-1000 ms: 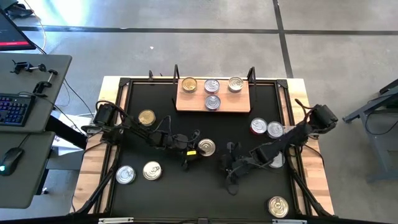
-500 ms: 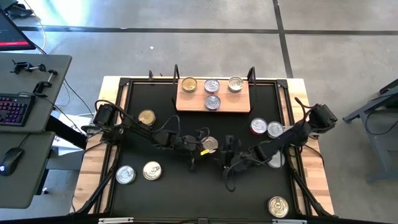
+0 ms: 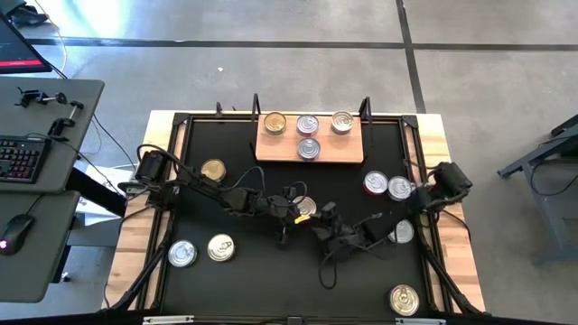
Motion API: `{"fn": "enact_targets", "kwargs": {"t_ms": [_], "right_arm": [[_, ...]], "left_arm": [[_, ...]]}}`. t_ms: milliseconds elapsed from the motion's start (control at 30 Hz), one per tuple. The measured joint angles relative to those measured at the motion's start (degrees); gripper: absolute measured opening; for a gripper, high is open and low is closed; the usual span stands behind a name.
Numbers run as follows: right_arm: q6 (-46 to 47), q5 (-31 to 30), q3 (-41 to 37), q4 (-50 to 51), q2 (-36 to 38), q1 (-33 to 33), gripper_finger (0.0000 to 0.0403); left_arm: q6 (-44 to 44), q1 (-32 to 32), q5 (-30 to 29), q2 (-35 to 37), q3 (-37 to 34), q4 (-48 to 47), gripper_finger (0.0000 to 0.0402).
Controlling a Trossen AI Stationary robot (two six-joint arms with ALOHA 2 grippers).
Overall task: Stack canned seafood by type on shelf
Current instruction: Align the blue tuna can with the other blue tuna can on the shelf
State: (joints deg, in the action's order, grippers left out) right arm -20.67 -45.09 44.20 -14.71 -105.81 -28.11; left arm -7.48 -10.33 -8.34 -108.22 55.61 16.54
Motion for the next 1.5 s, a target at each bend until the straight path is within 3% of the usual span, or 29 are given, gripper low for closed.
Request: {"fn": "enact_targets", "kwargs": {"t_ms": [200, 667, 1000, 1067, 1267, 1367, 1500], "right_arm": [[-3.02, -6.43, 0.25, -7.09, -3.53, -0.57, 0.0250], [-4.82, -5.23, 0.10, -10.20, -3.80, 0.65, 0.0247], [-1.75, -4.99, 0.05, -10.38, -3.77, 0.69, 0.0168], [-0.10, -5.11, 0.10, -10.44, -3.53, 0.52, 0.0167], [0.50, -15.44, -0.23, -7.21, -2.68, -1.91, 0.0167], [-0.66, -21.91, 0.93, -2.12, -1.21, -2.49, 0.0167], [-0.06, -25.44, 5.20, 10.21, 1.40, 0.32, 0.0167]], "left_arm": [[2.40, 0.00, 0.71, 1.51, 0.02, 0.60, 0.0000], [4.26, 0.00, 1.97, 2.05, 0.02, 1.90, 0.0000], [2.43, -1.05, 0.52, 3.81, -0.02, 0.53, 0.0000], [0.91, -1.62, -0.73, 4.91, -0.02, -0.93, 0.0000], [0.74, -2.60, -4.10, 10.85, 0.04, -13.82, 0.0006], [2.60, -2.63, -8.91, 14.03, -0.04, -20.14, 0.0006], [6.08, -3.41, -16.58, 17.60, -0.94, -27.93, 0.0007]]}}
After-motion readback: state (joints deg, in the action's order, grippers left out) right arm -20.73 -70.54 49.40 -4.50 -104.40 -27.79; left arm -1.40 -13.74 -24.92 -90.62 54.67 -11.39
